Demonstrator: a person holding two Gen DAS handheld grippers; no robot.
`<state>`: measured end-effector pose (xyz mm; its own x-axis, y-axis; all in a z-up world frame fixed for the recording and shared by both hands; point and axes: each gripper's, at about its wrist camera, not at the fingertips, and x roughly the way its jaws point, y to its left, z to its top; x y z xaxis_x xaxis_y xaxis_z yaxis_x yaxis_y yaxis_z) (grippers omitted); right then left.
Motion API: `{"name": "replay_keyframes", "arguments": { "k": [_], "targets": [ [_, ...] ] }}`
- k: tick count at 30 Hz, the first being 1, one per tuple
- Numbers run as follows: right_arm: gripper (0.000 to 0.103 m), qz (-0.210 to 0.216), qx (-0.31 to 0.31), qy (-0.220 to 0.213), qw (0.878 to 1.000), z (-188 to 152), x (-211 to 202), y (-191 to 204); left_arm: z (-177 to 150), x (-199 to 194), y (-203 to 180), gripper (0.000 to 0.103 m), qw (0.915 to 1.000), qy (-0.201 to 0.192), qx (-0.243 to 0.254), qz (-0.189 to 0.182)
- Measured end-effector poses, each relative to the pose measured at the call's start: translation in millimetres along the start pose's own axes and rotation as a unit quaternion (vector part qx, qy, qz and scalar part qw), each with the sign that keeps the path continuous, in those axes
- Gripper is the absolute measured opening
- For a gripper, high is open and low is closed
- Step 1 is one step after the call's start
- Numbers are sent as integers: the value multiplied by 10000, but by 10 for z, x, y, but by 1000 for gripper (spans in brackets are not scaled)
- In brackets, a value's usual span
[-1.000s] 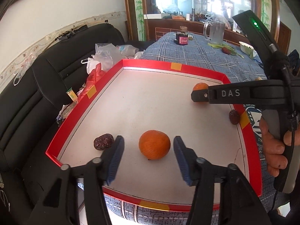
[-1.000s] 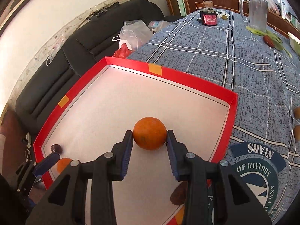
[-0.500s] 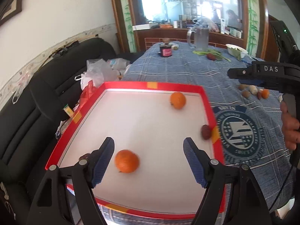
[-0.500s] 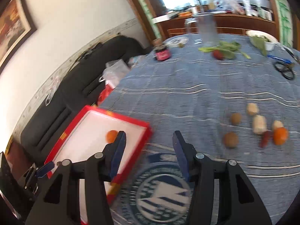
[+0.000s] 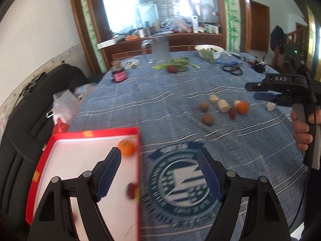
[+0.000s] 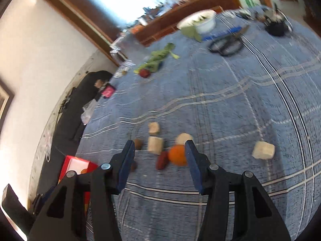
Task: Organize fruits
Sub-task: 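Grasp a second orange with the right gripper while the left tool moves toward a white chunk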
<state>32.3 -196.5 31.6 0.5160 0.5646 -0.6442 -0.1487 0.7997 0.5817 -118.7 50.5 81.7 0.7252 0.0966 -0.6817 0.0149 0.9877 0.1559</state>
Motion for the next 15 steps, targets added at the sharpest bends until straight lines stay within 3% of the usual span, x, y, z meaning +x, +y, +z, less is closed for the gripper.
{"name": "replay_keyframes", "arguments": {
  "k": [7, 15],
  "targets": [
    [52, -40, 139, 275, 9995, 14, 154, -106, 262, 359, -361, 78, 9997, 93, -84, -220],
    [41, -447, 57, 410, 9981, -14, 418, -93, 344, 637, -449, 78, 9994, 316, -79, -73]
  ]
}}
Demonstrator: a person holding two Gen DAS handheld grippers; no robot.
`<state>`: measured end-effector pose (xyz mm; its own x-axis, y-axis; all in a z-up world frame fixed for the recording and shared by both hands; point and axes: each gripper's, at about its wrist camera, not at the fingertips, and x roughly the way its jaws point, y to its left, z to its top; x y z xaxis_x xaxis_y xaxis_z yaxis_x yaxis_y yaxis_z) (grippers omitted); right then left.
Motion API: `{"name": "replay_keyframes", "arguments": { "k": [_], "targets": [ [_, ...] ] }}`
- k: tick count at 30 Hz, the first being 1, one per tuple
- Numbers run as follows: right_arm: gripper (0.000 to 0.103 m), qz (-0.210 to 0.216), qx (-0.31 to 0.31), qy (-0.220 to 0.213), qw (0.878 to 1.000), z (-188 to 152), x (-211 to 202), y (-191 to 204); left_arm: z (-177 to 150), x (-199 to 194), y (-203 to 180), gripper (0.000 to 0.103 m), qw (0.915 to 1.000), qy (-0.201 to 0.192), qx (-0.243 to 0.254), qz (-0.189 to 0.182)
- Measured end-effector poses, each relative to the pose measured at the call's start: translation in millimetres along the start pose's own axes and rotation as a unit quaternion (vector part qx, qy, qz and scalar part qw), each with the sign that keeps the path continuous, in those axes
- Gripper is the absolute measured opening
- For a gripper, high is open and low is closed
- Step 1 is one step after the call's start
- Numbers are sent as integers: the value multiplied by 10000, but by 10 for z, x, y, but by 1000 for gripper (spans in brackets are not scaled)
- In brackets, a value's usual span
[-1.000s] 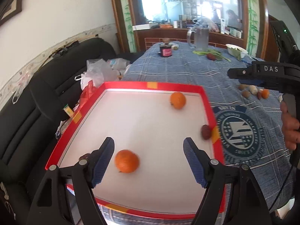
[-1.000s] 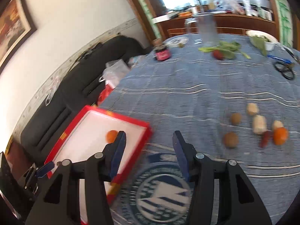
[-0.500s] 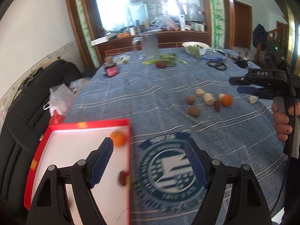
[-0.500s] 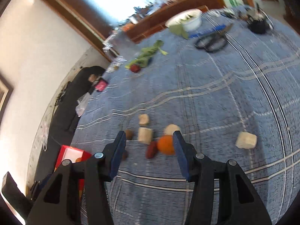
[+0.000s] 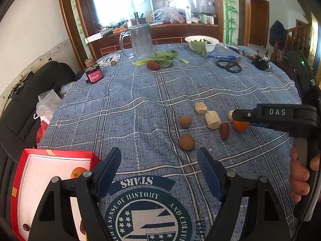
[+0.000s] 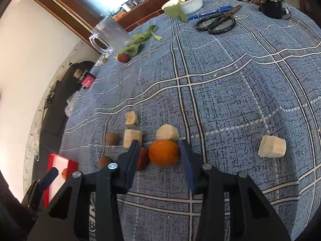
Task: Organize fruits
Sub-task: 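Grasp a second orange with the right gripper while the left tool moves toward a white chunk, then close the left gripper on the white chunk while the right gripper holds the orange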
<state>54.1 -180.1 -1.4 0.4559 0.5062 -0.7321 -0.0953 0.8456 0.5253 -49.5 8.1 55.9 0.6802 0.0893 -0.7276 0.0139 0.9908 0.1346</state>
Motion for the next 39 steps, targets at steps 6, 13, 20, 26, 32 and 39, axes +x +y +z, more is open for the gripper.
{"name": "replay_keyframes", "arguments": {
  "k": [6, 13, 20, 26, 32, 39],
  "targets": [
    [33, -92, -118, 30, 9999, 0, 48, 20, 95, 65, -35, 78, 9999, 59, 73, -138],
    [32, 13, 371, -251, 9990, 62, -150, -182, 323, 279, -298, 73, 9982, 184, 268, -495],
    [32, 83, 905, -865, 9921, 106, -461, -405, 499, 671, -522, 59, 9944, 676, 239, -782],
    [32, 214, 973, -913, 9908, 110, -500, -407, 575, 847, -625, 50, 9913, 899, 136, -949],
    [32, 245, 1013, -878, 9907, 116, -467, -361, 532, 1022, -705, 35, 9854, 1225, 68, -1176],
    [32, 271, 987, -921, 9905, 104, -487, -337, 545, 978, -607, 25, 9847, 1101, -136, -1342]
  ]
}}
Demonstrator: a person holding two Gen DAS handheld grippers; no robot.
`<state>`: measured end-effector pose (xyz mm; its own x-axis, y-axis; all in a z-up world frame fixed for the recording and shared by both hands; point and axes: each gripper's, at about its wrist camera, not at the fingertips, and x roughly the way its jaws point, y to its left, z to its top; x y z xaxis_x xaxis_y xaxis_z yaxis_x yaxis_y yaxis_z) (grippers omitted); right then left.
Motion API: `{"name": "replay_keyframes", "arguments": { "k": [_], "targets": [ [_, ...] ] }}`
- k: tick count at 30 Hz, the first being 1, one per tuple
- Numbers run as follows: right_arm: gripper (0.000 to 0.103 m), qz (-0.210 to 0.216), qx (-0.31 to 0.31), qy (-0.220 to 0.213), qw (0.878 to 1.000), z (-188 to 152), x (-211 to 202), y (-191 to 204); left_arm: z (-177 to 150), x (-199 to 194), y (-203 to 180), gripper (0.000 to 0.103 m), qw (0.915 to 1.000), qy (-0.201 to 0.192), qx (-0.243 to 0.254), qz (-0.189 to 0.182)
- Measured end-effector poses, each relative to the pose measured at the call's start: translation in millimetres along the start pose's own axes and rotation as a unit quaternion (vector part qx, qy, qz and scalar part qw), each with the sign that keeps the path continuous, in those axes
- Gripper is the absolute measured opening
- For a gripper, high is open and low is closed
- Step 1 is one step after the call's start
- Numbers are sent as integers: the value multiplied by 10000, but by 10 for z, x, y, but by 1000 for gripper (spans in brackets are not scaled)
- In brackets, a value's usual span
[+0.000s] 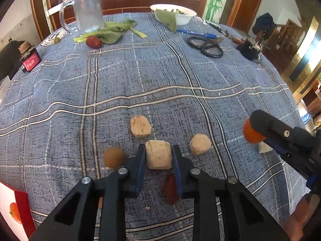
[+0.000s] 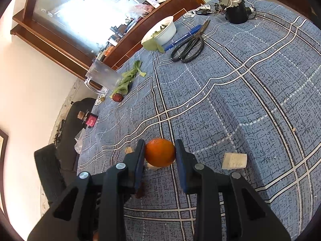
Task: Organize fruits
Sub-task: 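Close the left gripper on the white chunk while the right gripper holds the orange, then lift the white chunk with the left gripper while the right gripper holds the orange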
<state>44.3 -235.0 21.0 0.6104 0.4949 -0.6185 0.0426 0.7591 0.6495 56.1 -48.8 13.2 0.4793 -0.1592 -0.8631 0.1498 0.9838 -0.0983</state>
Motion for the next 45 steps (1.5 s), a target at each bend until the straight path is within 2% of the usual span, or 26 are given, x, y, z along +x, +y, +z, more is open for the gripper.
{"name": "replay_keyframes", "arguments": {
  "k": [5, 9, 15, 19, 22, 26, 34, 45],
  "targets": [
    [32, 21, -35, -40, 10000, -6, -15, 16, -50, -368, 56, 25, 9990, -430, -94, -70],
    [32, 111, -212, -142, 9996, -28, -53, 89, -191, -827, 147, 25, 9957, -896, -205, -69],
    [32, 47, -723, -289, 9970, -143, -75, 292, -553, -1354, 255, 25, 9842, -1676, -146, 554],
    [32, -159, -1264, -559, 9903, -260, -129, 496, -723, -1436, 334, 25, 9736, -2011, -286, 1041],
    [32, -213, -1465, -669, 9867, -316, -145, 565, -802, -1429, 439, 25, 9708, -2030, -427, 1206],
    [32, -297, -1466, -604, 9869, -337, -99, 547, -894, -1392, 519, 25, 9687, -2037, -523, 1321],
    [32, -451, -1467, -595, 9864, -365, -69, 527, -1042, -1332, 560, 25, 9717, -1918, -577, 1255],
    [32, -479, -1456, -546, 9867, -376, -43, 529, -1087, -1301, 585, 25, 9731, -1847, -625, 1226]
  ]
}}
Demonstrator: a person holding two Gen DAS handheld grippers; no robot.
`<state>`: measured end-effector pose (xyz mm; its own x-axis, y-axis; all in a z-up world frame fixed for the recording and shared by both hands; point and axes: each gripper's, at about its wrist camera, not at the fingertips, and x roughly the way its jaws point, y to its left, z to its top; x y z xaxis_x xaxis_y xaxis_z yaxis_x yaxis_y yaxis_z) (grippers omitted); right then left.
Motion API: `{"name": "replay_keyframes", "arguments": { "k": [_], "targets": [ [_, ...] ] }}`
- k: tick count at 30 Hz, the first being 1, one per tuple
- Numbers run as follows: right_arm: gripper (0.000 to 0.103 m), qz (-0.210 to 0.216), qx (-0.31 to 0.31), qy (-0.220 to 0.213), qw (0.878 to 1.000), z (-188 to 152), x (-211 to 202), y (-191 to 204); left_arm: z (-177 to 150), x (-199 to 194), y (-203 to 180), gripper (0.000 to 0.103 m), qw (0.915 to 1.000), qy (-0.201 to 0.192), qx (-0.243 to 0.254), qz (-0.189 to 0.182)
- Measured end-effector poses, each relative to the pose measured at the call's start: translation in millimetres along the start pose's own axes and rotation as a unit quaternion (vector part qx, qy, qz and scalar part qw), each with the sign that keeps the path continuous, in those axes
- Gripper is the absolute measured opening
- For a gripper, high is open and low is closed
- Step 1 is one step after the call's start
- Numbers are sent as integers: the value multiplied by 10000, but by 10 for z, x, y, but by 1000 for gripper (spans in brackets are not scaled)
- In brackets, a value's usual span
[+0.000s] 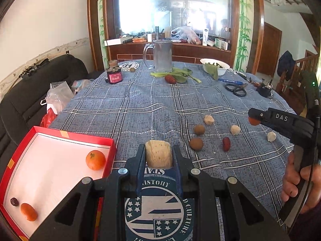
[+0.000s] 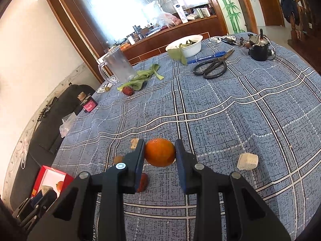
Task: Organize fruits
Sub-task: 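Lift the white chunk with the left gripper while the right gripper holds the orange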
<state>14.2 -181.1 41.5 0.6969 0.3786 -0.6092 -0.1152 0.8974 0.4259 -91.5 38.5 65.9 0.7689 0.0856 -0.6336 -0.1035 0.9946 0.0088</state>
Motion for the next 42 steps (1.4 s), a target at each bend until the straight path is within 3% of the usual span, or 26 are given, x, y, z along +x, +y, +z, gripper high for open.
{"name": "replay_keyframes", "arguments": {
  "k": [11, 21, 32, 42],
  "targets": [
    [32, -25, 5, 10, 10000, -5, 14, -13, -25, 41, -28, 25, 9999, 95, 34, -28],
    [32, -68, 17, -27, 10000, 8, 16, 1, -35, 113, -210, 25, 9989, 261, 238, -310],
    [32, 126, 138, -73, 9998, 50, -53, -9, -2, 8, -544, 25, 9972, 149, 604, -425],
    [32, -87, 90, -85, 9999, 35, -21, -32, 50, -305, -367, 25, 9976, -150, 463, -486]
  ]
}}
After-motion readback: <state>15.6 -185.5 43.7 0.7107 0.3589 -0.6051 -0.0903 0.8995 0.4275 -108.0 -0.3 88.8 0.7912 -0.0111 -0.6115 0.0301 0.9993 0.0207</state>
